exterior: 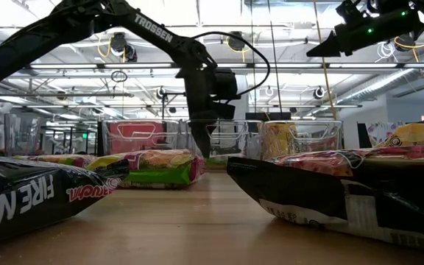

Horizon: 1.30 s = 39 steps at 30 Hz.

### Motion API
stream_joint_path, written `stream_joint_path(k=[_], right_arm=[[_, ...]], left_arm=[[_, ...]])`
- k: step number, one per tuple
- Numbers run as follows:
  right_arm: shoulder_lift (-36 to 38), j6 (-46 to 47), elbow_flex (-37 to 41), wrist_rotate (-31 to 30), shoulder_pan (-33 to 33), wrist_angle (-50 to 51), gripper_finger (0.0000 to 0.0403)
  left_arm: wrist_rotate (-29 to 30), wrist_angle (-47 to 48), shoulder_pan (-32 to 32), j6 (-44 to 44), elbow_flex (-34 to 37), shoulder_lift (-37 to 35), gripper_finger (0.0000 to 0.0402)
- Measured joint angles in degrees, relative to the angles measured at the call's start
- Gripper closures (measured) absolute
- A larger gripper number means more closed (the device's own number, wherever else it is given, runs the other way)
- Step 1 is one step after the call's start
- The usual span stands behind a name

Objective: Sort Maruchan noodles
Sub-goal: Adjust the green noodle pack in the center transparent bin

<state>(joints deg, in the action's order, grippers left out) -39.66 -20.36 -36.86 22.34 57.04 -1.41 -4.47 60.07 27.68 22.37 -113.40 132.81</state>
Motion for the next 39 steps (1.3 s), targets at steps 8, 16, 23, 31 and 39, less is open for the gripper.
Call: stream_joint_path(k=[8, 16, 23, 31, 39], right_arm=[[0.00, -0.02, 0.00, 0.01, 0.00, -0.01, 0.0314], [0.00, -0.03, 0.00, 0.01, 0.00, -0.02, 0.0314], [0.00, -0.04, 0.00, 0.00, 0.00, -0.02, 0.0314], [0.00, -0.04, 0.00, 0.01, 0.00, -0.04, 0.0314], [0.00, -0.04, 0.00, 0.01, 0.00, -0.04, 0.0314]], left_arm=[[0.29, -0.19, 0.00, 0.48, 1.33, -0.04, 0.0304], [0.55, -0.28, 0.00, 3.69, 1.33, -0.04, 0.0305], [0.95, -0.37, 0.00, 4.94, 1.33, -0.04, 0.0312], [2.08, -0.44, 0.04, 4.96, 1.33, -0.04, 0.0393], [3.14, -0.78, 0.05, 4.96, 1.33, -0.04, 0.0398]])
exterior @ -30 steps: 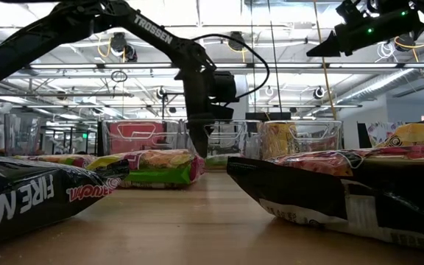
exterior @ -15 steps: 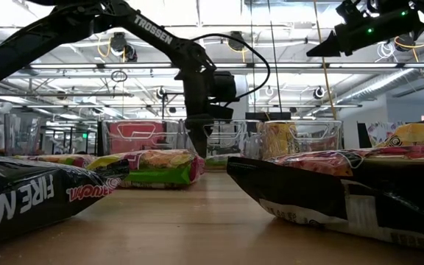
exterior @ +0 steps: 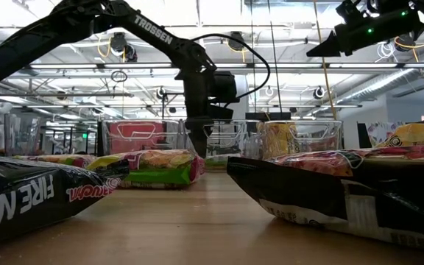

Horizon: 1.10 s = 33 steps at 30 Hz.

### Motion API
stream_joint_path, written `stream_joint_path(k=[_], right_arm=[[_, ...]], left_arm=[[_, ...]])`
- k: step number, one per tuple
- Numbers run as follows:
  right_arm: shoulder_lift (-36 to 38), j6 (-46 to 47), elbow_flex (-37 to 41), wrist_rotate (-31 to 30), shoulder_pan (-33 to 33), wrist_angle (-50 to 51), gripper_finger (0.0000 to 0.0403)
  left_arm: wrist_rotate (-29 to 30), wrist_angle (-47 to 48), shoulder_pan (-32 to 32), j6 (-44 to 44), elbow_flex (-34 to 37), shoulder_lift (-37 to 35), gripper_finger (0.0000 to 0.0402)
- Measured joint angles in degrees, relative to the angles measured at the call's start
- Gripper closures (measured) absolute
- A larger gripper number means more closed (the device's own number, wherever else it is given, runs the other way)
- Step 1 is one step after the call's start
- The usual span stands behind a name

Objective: Sort Maruchan noodles
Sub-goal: Adjust the green noodle pack in the center transparent bin

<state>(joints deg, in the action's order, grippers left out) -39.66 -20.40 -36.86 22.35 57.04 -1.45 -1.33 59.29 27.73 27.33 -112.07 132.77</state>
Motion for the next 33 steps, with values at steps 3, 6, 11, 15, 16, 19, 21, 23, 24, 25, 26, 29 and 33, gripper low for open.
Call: stream_joint_path(k=[3, 6, 11, 15, 16, 19, 21, 23, 24, 25, 26, 29, 33], right_arm=[[0.00, 0.00, 0.00, 0.00, 0.00, 0.00, 0.0314], [0.00, 0.00, 0.00, 0.00, 0.00, 0.00, 0.0314], [0.00, 0.00, -0.01, 0.00, -0.01, 0.00, 0.0314], [0.00, 0.00, 0.00, 0.00, -0.01, 0.00, 0.0314], [0.00, -0.02, 0.00, 0.00, -0.02, 0.00, 0.0314], [0.00, -0.33, 0.00, 0.00, -0.02, -0.01, 0.0314], [0.00, -0.67, 0.00, 0.00, -0.01, -0.03, 0.0314], [0.00, -1.38, 0.00, 0.00, -0.02, -0.05, 0.0314], [0.00, -1.54, 0.00, 0.00, -0.02, -0.10, 0.0314], [0.00, -1.61, 0.00, 0.00, -0.02, -0.27, 0.0314], [0.00, -1.68, 0.00, 0.00, -0.02, -0.46, 0.0314], [0.02, -1.73, 0.00, 0.00, 0.00, -0.57, 0.0314], [0.02, -1.73, 0.00, 0.00, -0.02, -0.55, 0.0314]], left_arm=[[0.10, 0.01, 0.22, -0.05, 0.00, 0.00, 0.0399], [0.10, 0.31, 0.39, -0.44, 0.02, 0.00, 0.0399], [0.18, 1.15, -0.06, -0.63, 0.00, 0.00, 0.0386], [-0.10, 1.07, -0.57, -0.41, 0.00, 0.00, 0.0383], [-0.12, 1.04, -0.67, -0.28, 0.00, 0.00, 0.0382], [-0.14, 1.02, -0.82, -0.20, 0.00, 0.00, 0.0381], [-0.14, 1.00, -0.82, -0.13, 0.00, 0.00, 0.0381], [-0.17, 0.80, -0.80, -0.04, 0.00, 0.00, 0.0381], [-0.17, 0.68, -0.75, -0.04, 0.00, 0.00, 0.0381], [-0.17, 0.67, -0.77, -0.04, 0.00, 0.00, 0.0380], [-0.17, 0.65, -0.75, -0.04, 0.00, 0.00, 0.0380], [-0.14, 0.60, -0.71, -0.04, 0.00, 0.00, 0.0380], [1.42, 0.24, -0.71, 2.33, 0.00, 0.00, 0.0380]])
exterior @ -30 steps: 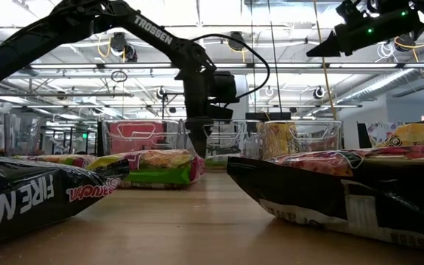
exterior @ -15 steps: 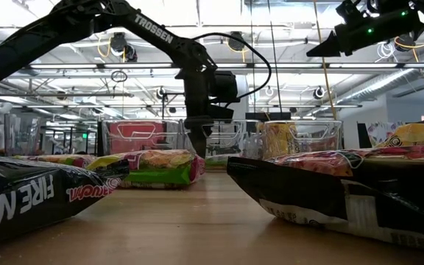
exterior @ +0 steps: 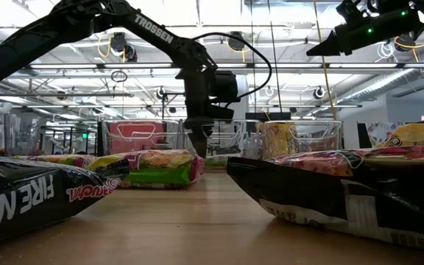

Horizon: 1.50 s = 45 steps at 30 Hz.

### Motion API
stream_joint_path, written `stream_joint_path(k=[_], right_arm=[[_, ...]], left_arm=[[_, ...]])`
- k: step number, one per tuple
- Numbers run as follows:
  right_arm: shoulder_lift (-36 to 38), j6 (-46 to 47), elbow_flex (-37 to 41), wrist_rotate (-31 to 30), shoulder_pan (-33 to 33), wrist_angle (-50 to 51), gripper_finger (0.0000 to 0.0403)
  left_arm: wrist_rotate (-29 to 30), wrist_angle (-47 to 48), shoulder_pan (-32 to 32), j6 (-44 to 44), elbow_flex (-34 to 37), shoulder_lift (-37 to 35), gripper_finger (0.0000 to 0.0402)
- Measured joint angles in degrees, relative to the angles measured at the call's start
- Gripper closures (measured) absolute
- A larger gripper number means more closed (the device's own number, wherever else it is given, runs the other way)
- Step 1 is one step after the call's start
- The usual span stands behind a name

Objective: Sort Maruchan noodles
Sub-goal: Adjust the green noodle pack in the center transparent bin

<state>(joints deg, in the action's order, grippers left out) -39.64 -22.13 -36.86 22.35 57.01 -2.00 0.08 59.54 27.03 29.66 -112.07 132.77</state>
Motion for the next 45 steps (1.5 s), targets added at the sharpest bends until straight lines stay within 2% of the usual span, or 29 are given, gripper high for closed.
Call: stream_joint_path(k=[11, 15, 34, 45], right_arm=[[0.00, 0.00, 0.00, 0.00, 0.00, 0.07, 0.0314], [0.00, 0.15, 0.00, 0.00, 0.00, 0.07, 0.0314], [0.00, 0.39, 0.00, 0.00, 0.00, 0.08, 0.0314], [0.00, 0.39, -0.02, 0.00, 0.00, 0.09, 0.0314]], left_arm=[[0.87, -9.93, 0.04, 2.13, -0.02, 0.00, 0.0386], [1.12, -9.52, 0.07, 1.83, -0.74, 0.00, 0.0397], [1.46, -4.89, 0.37, -0.26, -0.74, -0.48, 0.0398], [1.43, -4.78, 0.21, 0.05, -0.74, -0.48, 0.0330]])
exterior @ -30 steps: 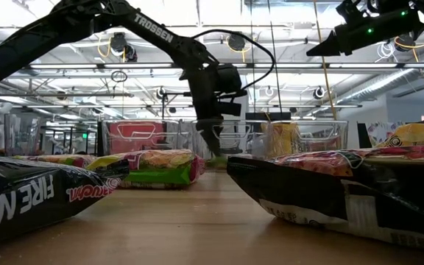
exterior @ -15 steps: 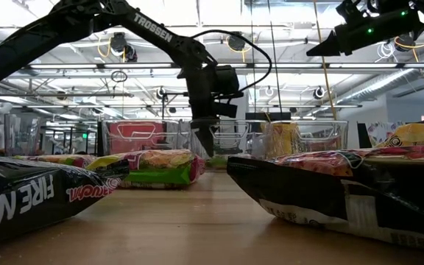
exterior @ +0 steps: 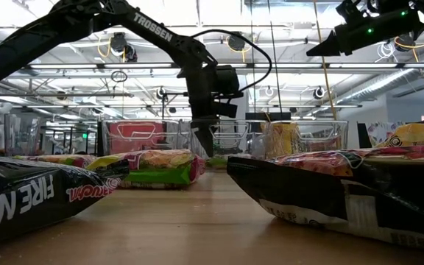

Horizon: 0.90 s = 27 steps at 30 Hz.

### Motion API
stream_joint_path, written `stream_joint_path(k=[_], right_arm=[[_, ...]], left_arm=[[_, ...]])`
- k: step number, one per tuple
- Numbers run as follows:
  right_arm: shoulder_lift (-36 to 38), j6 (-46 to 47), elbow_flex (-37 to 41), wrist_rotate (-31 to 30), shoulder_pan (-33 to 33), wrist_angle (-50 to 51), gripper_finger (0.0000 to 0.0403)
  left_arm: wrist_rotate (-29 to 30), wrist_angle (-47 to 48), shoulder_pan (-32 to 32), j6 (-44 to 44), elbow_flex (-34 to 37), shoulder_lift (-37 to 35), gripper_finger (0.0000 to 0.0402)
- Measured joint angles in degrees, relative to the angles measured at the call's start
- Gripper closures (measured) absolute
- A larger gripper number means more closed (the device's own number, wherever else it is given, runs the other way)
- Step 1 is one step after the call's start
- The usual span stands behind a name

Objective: Sort Maruchan noodles
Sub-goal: Adjust the green noodle pack in the center transparent bin

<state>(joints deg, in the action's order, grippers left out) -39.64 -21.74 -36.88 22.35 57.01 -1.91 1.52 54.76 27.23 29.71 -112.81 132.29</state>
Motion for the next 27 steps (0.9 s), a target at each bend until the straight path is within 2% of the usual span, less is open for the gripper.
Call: stream_joint_path(k=[4, 8, 14, 27], right_arm=[[0.00, 0.00, 0.02, 0.00, 0.00, 0.00, 0.0314], [0.00, -0.08, 0.02, 0.00, 0.00, -0.02, 0.0314], [0.00, -0.14, 0.02, 0.00, 0.00, -0.02, 0.0314], [0.00, -0.17, 0.02, 0.00, 0.00, -0.02, 0.0314]], left_arm=[[0.02, 0.28, -0.10, 0.39, 0.00, 0.00, 0.0312], [-0.33, 1.64, -0.69, 1.86, 0.00, 0.00, 0.0310], [-6.39, 2.39, -1.54, 3.62, 0.00, 0.00, 0.0309], [-5.75, 2.10, -1.58, 4.81, 0.00, 0.00, 0.0309]])
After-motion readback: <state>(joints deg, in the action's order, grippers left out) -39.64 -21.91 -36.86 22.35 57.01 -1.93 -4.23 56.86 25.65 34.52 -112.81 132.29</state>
